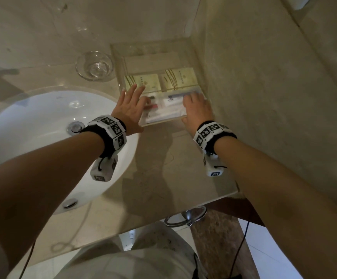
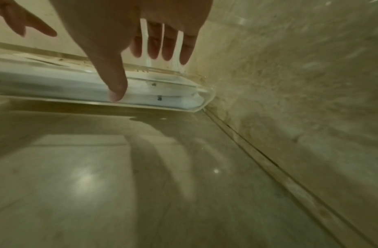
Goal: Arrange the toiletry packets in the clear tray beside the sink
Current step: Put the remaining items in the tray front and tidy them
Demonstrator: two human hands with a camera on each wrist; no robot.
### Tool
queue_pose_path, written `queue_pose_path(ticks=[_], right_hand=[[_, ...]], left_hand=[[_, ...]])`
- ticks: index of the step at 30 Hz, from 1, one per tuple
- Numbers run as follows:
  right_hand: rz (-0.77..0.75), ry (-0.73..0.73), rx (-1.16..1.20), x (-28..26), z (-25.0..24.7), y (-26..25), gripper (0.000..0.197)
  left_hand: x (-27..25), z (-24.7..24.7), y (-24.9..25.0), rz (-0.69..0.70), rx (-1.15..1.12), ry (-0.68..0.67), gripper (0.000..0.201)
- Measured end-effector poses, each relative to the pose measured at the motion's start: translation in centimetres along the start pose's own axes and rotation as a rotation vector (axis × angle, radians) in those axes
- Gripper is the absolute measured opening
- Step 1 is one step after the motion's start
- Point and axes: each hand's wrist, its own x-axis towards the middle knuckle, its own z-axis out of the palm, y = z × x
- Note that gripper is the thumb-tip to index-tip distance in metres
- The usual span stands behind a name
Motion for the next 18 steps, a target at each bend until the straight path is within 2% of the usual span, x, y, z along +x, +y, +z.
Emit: queue_pose_path(ticks=[2, 5, 18], right_hand=[[0.006, 0.031, -0.008, 0.6, -0.1, -0.1, 0.063], [-0.015, -0.015, 0.004, 1.5, -0.1, -0.3, 0.08], [0.005, -0.047, -0.007, 7.4, -0.3, -0.8, 0.076]], left_hand=[[0.3, 0.0, -0.4, -0.031, -0.015, 0.0, 0.087], [0.8, 0.1, -1.1, -0.068, -0.064, 0.021, 0.084], [4.4, -0.3, -3.3, -0.153, -0.125, 0.12, 0.075]])
